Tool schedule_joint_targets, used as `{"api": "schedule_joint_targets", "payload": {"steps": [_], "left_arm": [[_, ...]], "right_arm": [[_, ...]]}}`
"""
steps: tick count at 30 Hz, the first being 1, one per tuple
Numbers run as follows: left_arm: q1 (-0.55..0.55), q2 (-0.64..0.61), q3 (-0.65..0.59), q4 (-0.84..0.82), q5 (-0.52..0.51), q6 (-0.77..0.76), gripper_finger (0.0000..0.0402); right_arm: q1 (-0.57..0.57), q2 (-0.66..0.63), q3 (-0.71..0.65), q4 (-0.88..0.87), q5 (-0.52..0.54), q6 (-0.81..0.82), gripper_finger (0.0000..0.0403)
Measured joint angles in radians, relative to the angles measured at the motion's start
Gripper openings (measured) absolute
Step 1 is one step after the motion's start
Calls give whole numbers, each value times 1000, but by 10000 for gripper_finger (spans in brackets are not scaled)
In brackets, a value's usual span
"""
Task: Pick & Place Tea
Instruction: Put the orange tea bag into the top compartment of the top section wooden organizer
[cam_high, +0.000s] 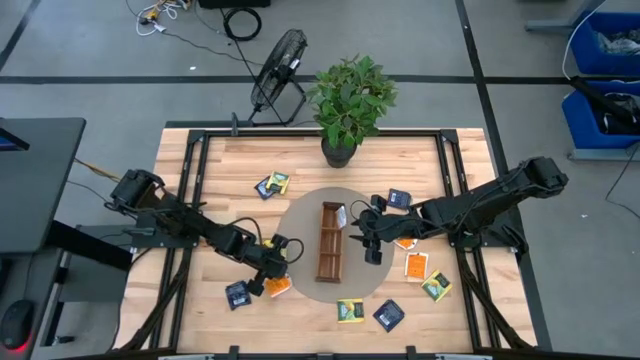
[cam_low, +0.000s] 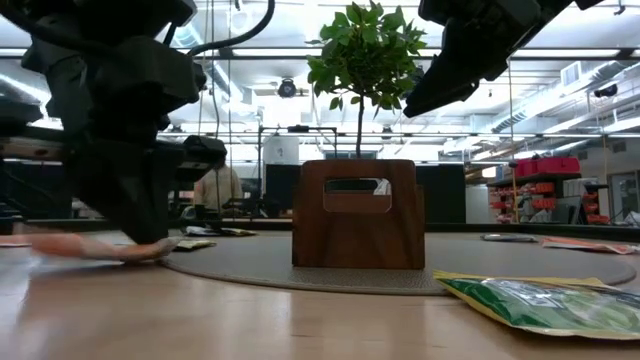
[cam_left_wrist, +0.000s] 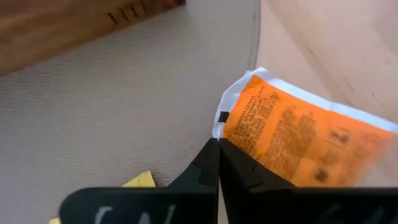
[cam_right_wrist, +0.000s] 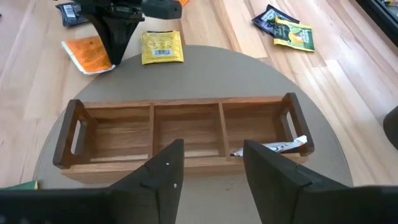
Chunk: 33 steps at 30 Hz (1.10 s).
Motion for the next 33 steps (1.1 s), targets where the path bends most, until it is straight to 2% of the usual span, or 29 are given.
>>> {"api": "schedule_joint_targets", "payload": {"steps": [8, 14, 20, 23, 27, 33], "left_arm": [[0, -77, 0, -20, -33, -32, 2], [0, -166, 1, -118, -166, -27, 1], [13, -238, 1, -150, -285, 40, 1], [35, -258, 1, -114, -300, 101, 1], [70, -269, 2, -36, -310, 163, 1], [121, -278, 27, -30, -309, 233, 1]], "right_arm": [[0, 0, 0, 49, -16, 0, 174], [-9, 0, 0, 127, -32, 98, 174], [-66, 0, 0, 205, -170, 229, 174], [-101, 9, 0, 240, -245, 275, 174], [-131, 32, 1, 287, -283, 293, 174], [-151, 77, 9, 373, -365, 312, 174]]}}
